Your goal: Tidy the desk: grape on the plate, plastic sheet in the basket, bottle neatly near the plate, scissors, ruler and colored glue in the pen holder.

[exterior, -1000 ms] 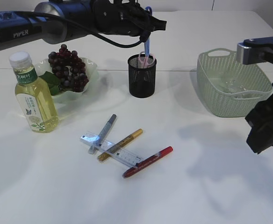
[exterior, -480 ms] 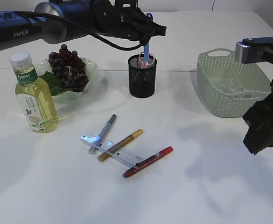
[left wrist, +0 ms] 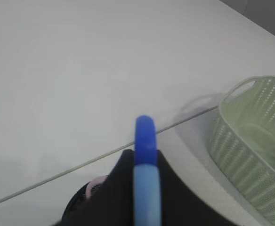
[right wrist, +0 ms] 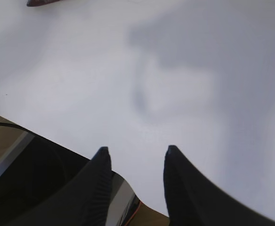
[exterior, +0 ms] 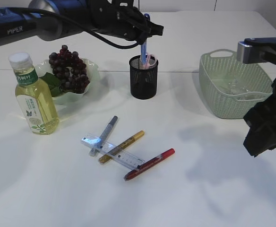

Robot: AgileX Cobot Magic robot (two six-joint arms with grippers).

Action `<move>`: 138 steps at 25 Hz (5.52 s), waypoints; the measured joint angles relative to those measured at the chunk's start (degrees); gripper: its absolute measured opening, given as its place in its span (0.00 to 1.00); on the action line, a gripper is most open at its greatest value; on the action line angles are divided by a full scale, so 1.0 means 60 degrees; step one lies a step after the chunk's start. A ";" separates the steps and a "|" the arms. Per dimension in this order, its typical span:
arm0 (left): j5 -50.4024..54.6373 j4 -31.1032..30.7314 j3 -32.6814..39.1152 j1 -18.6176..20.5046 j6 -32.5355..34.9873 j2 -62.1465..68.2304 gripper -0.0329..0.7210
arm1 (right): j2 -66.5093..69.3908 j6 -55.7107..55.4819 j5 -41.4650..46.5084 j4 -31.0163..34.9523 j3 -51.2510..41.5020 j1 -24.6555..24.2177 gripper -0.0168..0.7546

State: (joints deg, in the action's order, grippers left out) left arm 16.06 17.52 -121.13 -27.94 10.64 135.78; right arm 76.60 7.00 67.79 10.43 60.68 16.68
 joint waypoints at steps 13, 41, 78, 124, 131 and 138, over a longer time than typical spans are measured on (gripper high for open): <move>-0.0549 -0.0014 0.0000 0.0084 0.0040 0.0000 0.11 | 0.0000 0.0000 0.0000 0.0173 0.0000 0.0000 0.43; -0.0894 0.0043 0.0000 0.0257 0.0061 0.0650 0.11 | 0.0000 0.0017 -0.0069 0.0354 0.0000 0.0000 0.43; 0.1761 0.0247 0.0000 0.0257 0.0075 -0.0380 0.35 | 0.0000 0.0017 -0.0069 0.0555 0.0000 0.0000 0.43; 0.9421 -0.1480 0.6018 -0.0132 -0.3473 -1.2339 0.48 | 0.0944 0.1723 0.0387 0.2920 0.1190 0.0640 0.55; 0.9428 -0.1480 0.6797 -0.0138 -0.3663 -1.3230 0.48 | 0.2834 0.1382 0.0387 0.1300 0.3368 0.2422 0.57; 0.9428 -0.1480 0.6880 -0.0138 -0.3667 -1.3287 0.48 | 0.4963 0.1282 0.0387 0.0565 0.5738 0.3171 0.58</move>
State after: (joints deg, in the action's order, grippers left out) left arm 72.63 8.64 -79.85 -28.77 -11.37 56.06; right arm 106.38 14.69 70.11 13.82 95.11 35.71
